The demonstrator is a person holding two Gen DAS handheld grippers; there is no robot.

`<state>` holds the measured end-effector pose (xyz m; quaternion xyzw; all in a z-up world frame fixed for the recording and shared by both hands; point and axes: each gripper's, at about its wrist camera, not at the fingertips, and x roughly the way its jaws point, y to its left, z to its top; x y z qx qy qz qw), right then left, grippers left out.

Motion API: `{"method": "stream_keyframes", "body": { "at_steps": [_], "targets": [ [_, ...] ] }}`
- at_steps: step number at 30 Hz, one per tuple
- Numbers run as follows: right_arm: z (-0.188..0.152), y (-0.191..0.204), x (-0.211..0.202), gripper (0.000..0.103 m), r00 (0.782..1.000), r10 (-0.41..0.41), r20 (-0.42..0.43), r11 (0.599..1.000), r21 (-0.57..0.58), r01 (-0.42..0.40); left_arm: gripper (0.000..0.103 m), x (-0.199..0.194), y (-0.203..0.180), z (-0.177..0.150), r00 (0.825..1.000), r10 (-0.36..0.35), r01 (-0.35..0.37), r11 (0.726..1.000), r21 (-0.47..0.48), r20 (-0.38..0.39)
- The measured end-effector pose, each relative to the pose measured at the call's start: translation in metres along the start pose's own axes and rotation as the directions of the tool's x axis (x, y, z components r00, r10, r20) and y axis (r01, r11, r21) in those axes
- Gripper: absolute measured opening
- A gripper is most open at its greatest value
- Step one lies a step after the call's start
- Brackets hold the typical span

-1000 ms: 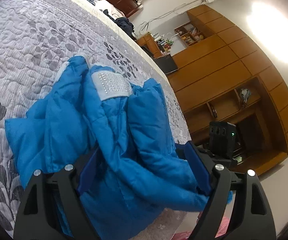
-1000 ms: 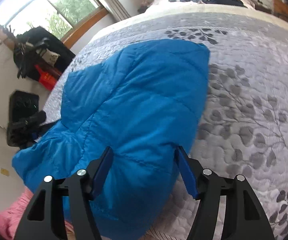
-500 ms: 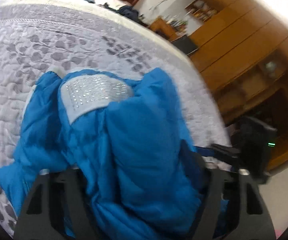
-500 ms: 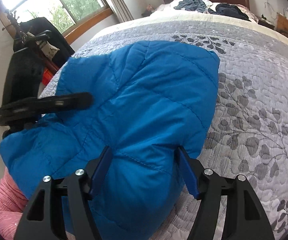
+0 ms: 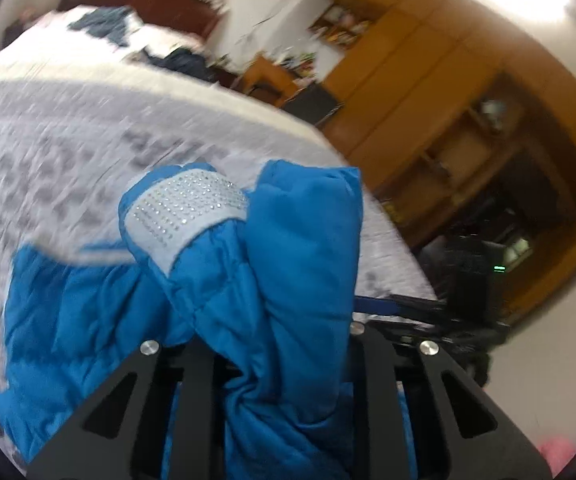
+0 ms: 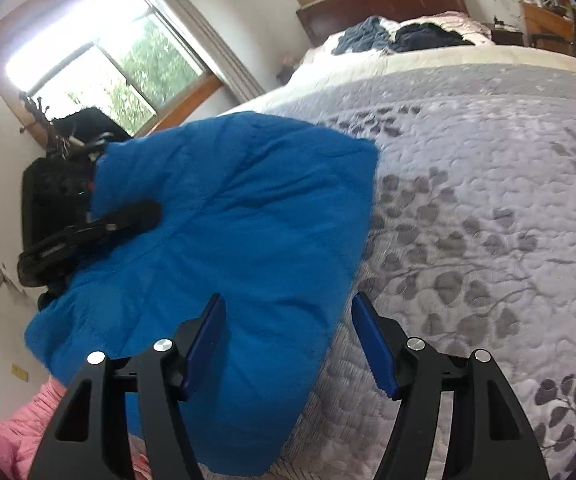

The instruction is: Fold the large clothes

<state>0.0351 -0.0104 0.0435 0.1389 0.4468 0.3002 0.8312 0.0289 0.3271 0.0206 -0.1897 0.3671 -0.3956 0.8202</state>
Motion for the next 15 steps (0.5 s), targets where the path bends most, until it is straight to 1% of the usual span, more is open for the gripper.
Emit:
{"method": "stream_keyframes", "body": {
  "at_steps": [2, 4, 6, 8, 11, 15],
  "targets": [
    [0.003, 0.002, -0.004, 0.067, 1.000, -0.002, 0.016, 1.000, -0.007, 0.002, 0.017, -0.015, -0.009, 0.004, 0.998, -0.045, 0.044, 0.999, 0.028, 0.037],
    [0.005, 0.007, -0.005, 0.067, 1.000, -0.005, 0.022, 1.000, -0.022, 0.005, 0.017, -0.034, -0.012, 0.005, 0.993, -0.090, 0.086, 0.995, 0.048, 0.077],
    [0.007, 0.013, -0.004, 0.067, 1.000, -0.006, 0.021, 0.999, -0.039, 0.006, 0.017, -0.050, -0.011, 0.003, 0.988, -0.115, 0.109, 0.992, 0.061, 0.108],
    [0.008, 0.024, -0.001, 0.067, 1.000, 0.005, 0.014, 0.998, -0.067, -0.004, 0.017, -0.067, 0.000, -0.005, 0.983, -0.126, 0.120, 0.991, 0.052, 0.137],
    [0.004, 0.050, 0.006, 0.067, 1.000, 0.026, -0.016, 0.990, -0.138, -0.028, 0.017, -0.084, 0.030, -0.021, 0.978, -0.125, 0.129, 0.991, -0.014, 0.164],
    [-0.006, 0.090, 0.027, 0.067, 0.994, 0.049, -0.099, 0.970, -0.232, -0.071, 0.017, -0.088, 0.079, -0.050, 0.984, -0.084, 0.108, 0.982, -0.154, 0.155]
  ]
}}
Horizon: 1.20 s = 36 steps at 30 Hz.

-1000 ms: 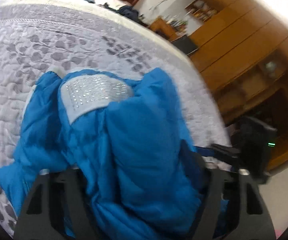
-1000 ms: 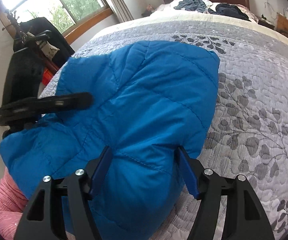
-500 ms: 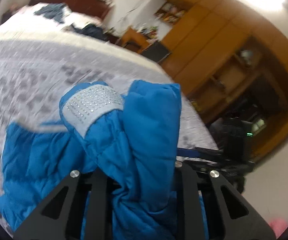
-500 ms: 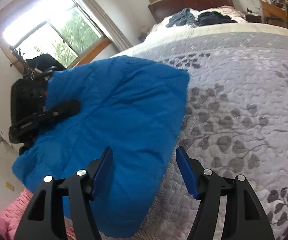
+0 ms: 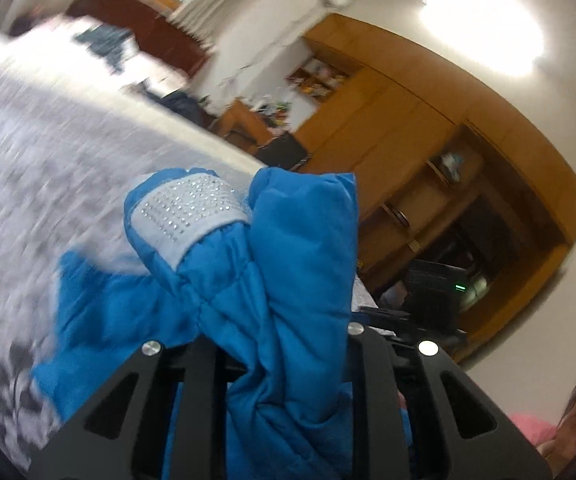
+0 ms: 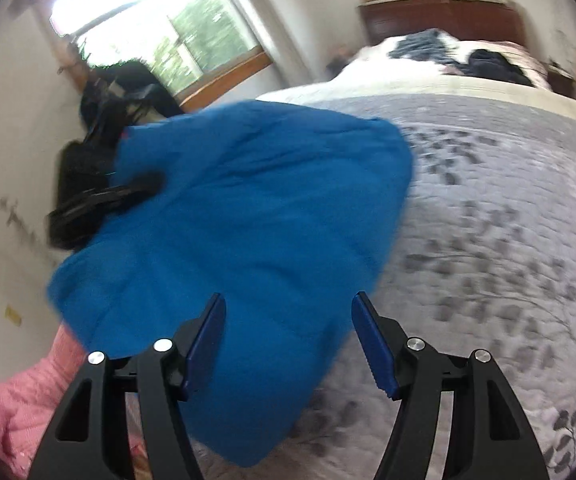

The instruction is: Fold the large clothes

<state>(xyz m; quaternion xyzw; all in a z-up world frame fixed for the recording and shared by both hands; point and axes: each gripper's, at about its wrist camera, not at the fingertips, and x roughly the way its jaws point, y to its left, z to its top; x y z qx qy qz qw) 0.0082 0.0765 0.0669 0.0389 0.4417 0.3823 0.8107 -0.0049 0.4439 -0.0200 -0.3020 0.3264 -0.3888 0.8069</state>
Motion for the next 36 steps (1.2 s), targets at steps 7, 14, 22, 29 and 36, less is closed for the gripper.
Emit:
{"method": "stream_keyframes", "body": {
  "at_steps": [7, 14, 22, 29, 36],
  "targets": [
    [-0.010, 0.029, 0.045, 0.073, 0.989, -0.083, -0.119, 0.994, -0.076, 0.074, 0.023, -0.003, 0.071, -0.032, 0.999, 0.019, -0.023, 0.989, -0.149, -0.027],
    [-0.019, 0.025, 0.062, 0.079, 0.981, -0.149, -0.128, 0.988, -0.070, 0.141, 0.036, -0.001, 0.070, -0.028, 0.995, 0.083, -0.091, 0.985, -0.146, -0.060],
    [-0.016, 0.025, 0.055, 0.078, 0.980, -0.145, -0.134, 0.989, -0.033, 0.141, 0.044, -0.078, 0.010, -0.042, 0.960, 0.274, -0.271, 0.961, -0.055, 0.055],
    [-0.014, 0.021, 0.055, 0.078, 0.982, -0.130, -0.137, 0.991, -0.015, 0.130, 0.049, -0.091, -0.067, -0.075, 0.965, 0.261, -0.262, 0.963, 0.068, 0.021],
    [-0.015, 0.018, 0.050, 0.078, 0.985, -0.112, -0.133, 0.993, 0.006, 0.114, 0.015, -0.069, -0.048, -0.087, 0.971, 0.231, -0.234, 0.972, -0.029, -0.063]
  ]
}}
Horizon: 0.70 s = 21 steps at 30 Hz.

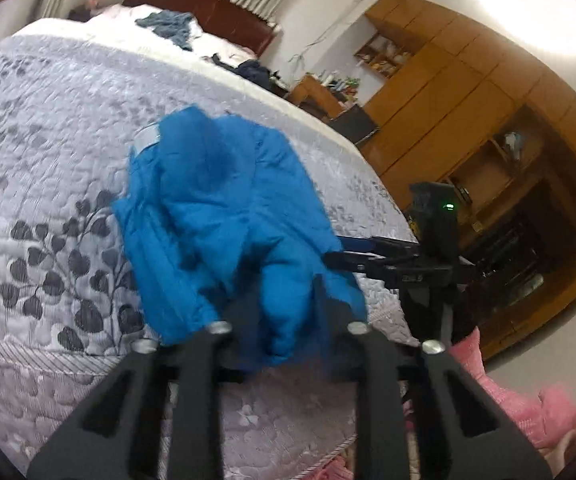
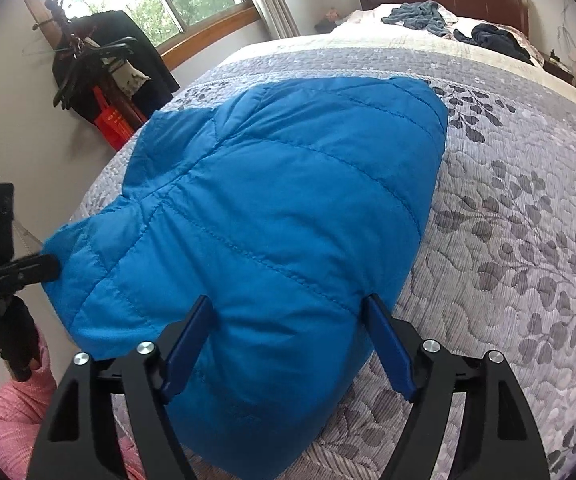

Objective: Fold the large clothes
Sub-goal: 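Lift the jacket end with the left tool and tuck it under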

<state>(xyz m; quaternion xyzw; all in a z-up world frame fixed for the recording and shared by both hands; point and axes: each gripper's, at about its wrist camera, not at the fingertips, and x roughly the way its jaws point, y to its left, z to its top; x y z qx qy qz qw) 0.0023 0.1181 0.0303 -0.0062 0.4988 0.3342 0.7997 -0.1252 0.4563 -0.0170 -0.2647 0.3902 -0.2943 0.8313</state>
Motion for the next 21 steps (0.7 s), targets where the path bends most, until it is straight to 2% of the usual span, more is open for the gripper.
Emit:
{"method": "stream_keyframes", "body": {
  "at_steps": [4, 9, 12, 14, 17, 21],
  "targets": [
    [0.000, 0.001, -0.001, 0.078, 1.000, 0.017, 0.004, 1.000, -0.010, -0.017, 0.012, -0.005, 0.018, -0.012, 1.000, -0.022, 0.022, 0.998, -0.054, 0.000],
    [0.000, 0.002, 0.002, 0.078, 1.000, 0.022, 0.001, 1.000, -0.021, -0.022, 0.011, 0.002, 0.043, -0.029, 0.999, -0.037, 0.032, 0.990, -0.139, -0.039],
    [0.000, 0.001, 0.005, 0.079, 1.000, 0.022, -0.003, 0.999, -0.027, -0.022, 0.011, 0.019, 0.069, -0.041, 0.996, -0.044, 0.028, 0.982, -0.188, -0.082],
    [-0.001, 0.001, 0.007, 0.080, 1.000, 0.024, -0.006, 0.999, -0.029, -0.024, 0.013, 0.032, 0.087, -0.049, 0.992, -0.081, 0.057, 0.971, -0.234, -0.094],
    [-0.002, 0.001, 0.010, 0.080, 1.000, 0.016, -0.006, 0.999, -0.033, -0.016, 0.013, 0.035, 0.094, -0.053, 0.991, -0.103, 0.080, 0.965, -0.249, -0.083],
    [-0.003, 0.001, 0.004, 0.078, 1.000, 0.018, -0.004, 1.000, -0.021, -0.018, 0.015, 0.024, 0.077, -0.048, 0.994, -0.070, 0.051, 0.977, -0.209, -0.085]
  ]
}}
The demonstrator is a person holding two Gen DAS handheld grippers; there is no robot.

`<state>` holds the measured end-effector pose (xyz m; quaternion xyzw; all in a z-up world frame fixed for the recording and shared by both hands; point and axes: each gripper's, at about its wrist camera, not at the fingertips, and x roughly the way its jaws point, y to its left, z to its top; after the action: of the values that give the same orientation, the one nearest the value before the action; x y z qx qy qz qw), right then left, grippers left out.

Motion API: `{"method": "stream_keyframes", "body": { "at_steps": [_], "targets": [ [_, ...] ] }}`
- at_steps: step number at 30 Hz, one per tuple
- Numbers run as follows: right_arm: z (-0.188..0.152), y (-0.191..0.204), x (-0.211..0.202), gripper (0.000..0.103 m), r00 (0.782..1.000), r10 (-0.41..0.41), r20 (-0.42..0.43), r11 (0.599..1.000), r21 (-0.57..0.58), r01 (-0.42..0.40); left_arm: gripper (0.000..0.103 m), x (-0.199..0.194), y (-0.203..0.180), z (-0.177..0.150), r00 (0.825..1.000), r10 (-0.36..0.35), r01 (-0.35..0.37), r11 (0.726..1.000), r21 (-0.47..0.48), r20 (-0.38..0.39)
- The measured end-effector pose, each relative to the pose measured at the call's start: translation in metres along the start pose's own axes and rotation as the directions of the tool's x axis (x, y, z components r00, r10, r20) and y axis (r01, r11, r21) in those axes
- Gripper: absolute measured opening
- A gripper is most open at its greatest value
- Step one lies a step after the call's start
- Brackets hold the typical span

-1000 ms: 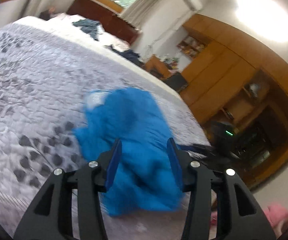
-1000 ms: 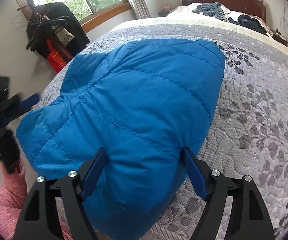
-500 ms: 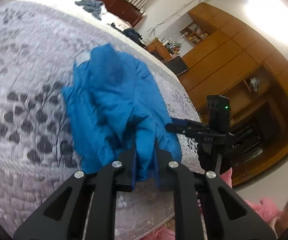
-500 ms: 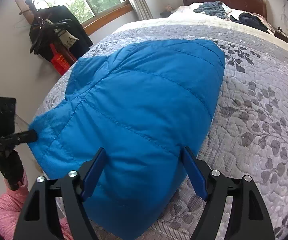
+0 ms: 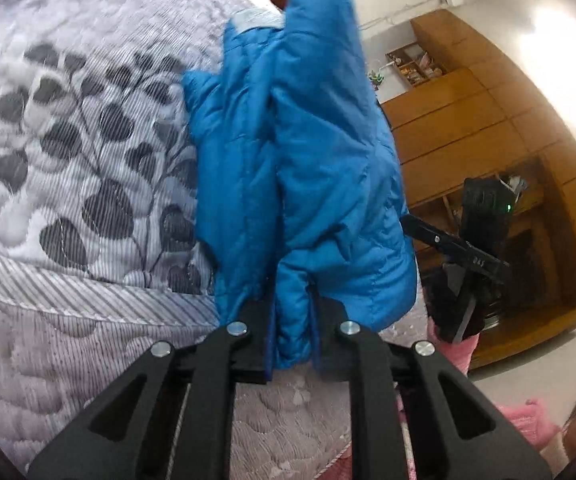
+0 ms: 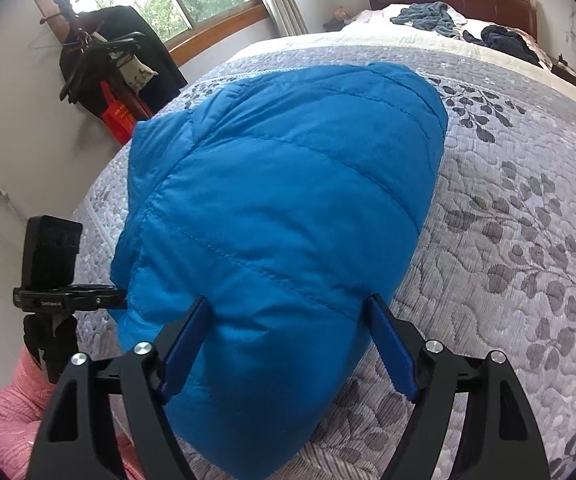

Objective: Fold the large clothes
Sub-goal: 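Lift the jacket end with the left tool and tuck it under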

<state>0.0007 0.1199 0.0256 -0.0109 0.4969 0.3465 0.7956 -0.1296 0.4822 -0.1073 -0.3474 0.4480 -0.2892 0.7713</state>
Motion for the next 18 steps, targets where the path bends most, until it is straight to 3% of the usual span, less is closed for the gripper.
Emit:
{"method": "stream_keyframes", "body": {
  "at_steps": [5, 7, 10, 18],
  "targets": [
    [-0.008, 0.005, -0.027, 0.076, 1.000, 0.006, 0.029, 1.000, -0.010, -0.005, 0.029, -0.037, -0.038, 0.003, 0.992, 0.083, -0.093, 0.991, 0.100, 0.099],
    [-0.013, 0.012, -0.036, 0.076, 1.000, 0.014, 0.026, 1.000, -0.027, -0.013, 0.034, -0.053, -0.062, 0.005, 0.977, 0.119, -0.149, 0.975, 0.163, 0.176],
    [-0.019, 0.023, -0.044, 0.076, 0.999, 0.033, 0.013, 0.998, -0.049, -0.033, 0.037, -0.059, -0.094, 0.009, 0.962, 0.145, -0.203, 0.947, 0.251, 0.231],
    [-0.037, 0.036, -0.032, 0.075, 0.998, 0.045, -0.047, 0.996, -0.071, -0.049, 0.037, -0.023, -0.129, 0.012, 0.948, 0.231, -0.303, 0.861, 0.409, 0.218]
  ]
}}
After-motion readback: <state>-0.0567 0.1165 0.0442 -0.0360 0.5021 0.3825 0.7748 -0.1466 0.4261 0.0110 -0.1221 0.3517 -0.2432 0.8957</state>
